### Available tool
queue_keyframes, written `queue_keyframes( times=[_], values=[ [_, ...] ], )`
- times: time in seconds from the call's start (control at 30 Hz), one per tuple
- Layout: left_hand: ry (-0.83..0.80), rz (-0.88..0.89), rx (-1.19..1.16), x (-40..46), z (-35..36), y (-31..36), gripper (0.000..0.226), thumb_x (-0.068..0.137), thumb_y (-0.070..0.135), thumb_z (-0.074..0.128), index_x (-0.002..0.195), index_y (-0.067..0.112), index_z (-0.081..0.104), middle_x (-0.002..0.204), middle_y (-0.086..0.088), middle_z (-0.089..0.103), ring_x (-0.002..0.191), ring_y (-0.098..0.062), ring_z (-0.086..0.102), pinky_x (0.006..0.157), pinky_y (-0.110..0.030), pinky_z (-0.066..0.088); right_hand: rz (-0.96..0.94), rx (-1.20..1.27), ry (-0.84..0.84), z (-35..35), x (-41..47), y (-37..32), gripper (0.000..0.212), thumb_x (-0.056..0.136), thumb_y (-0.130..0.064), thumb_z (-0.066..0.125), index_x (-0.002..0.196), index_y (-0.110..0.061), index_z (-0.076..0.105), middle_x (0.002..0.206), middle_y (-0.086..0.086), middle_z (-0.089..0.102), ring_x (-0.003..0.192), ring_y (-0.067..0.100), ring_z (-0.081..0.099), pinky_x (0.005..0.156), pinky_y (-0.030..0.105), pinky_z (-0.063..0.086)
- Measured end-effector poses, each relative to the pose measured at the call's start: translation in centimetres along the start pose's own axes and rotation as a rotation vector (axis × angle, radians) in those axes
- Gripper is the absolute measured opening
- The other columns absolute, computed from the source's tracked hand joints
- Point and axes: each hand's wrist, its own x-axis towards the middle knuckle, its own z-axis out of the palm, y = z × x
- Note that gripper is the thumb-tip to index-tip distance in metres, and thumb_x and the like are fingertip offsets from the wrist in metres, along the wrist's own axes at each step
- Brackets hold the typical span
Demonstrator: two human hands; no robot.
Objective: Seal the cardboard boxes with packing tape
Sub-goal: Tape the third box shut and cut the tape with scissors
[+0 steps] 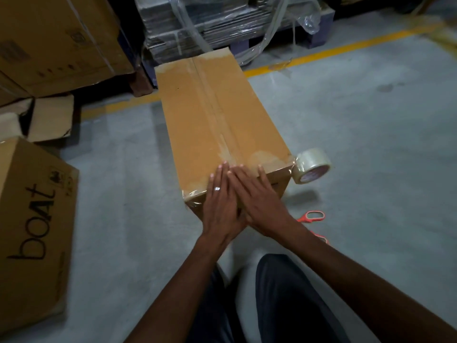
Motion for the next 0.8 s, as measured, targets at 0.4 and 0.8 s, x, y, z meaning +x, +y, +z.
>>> queue_keyframes(
  times=[0.4,0.8],
  values=[
    [0.1,-0.233,-0.523,-6.0,-1.6,-9.5,0.057,0.107,0.043,0.045,0.158,0.017,0.037,0.167,0.005,0.026,0.153,-0.007,0.026,0.126,-0.036,0.026,0.088,-0.24,-0.026,-3.0,-1.7,10.7,0.067,0.101,-0.055,0.033,0.15,-0.01,0.046,0.155,0.018,0.045,0.143,0.037,0.043,0.119,0.064,0.024],
    [0.246,-0.108,-0.339,-3.7,-1.1,-10.6,0.036,0.098,0.038,0.06,0.129,0.025,0.071,0.145,0.006,0.057,0.144,-0.026,0.045,0.097,-0.042,0.051,-0.16,0.361,-0.132,-2.1,7.7,2.1,0.022,0.084,-0.036,0.081,0.087,-0.021,0.066,0.08,-0.012,0.056,0.07,0.009,0.053,0.061,0.032,0.047]
  ],
)
